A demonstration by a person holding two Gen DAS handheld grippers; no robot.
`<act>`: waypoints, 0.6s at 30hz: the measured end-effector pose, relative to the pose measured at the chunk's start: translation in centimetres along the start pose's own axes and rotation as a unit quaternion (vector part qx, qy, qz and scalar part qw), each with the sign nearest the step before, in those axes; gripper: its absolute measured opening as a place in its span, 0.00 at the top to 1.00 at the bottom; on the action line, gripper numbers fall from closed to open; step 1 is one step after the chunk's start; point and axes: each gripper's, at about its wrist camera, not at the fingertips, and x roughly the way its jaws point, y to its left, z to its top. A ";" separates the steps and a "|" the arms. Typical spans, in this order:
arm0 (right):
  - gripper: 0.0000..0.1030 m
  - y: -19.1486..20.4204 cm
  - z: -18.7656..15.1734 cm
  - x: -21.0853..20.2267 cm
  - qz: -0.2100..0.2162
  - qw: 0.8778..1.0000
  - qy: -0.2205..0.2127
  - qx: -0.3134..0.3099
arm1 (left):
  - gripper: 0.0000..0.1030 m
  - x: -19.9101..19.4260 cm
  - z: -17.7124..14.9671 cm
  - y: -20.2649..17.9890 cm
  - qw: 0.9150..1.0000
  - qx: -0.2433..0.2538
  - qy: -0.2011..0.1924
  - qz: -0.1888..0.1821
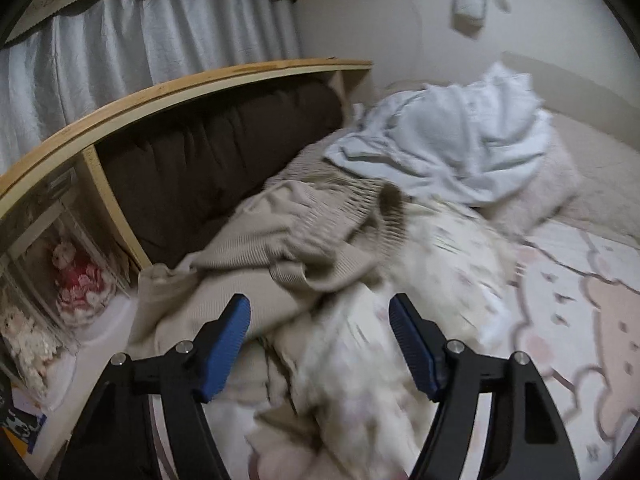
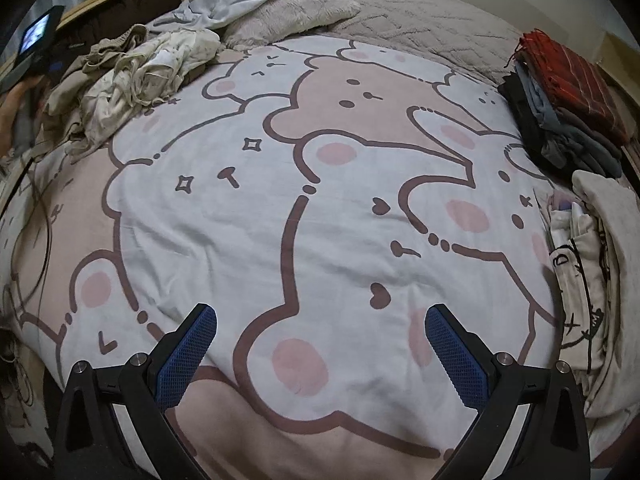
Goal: Fold clothes
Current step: 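Move the left tool toward the beige clothes pile by the shelf, then close the left gripper on the beige trousers' waistband and lift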
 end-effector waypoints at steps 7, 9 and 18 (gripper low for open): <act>0.00 -1.1 1.0 1.6 -0.015 1.000 0.023 0.006 | 0.30 6.8 2.5 -0.6 0.996 0.026 0.035 0.074; 0.00 -1.1 1.2 1.9 -0.016 1.000 0.026 0.005 | 0.29 8.0 2.6 -0.2 0.995 0.027 0.049 0.082; 0.00 -0.6 2.0 3.0 -0.007 0.999 0.039 -0.005 | 0.29 7.3 2.1 5.3 0.992 -0.072 0.005 0.099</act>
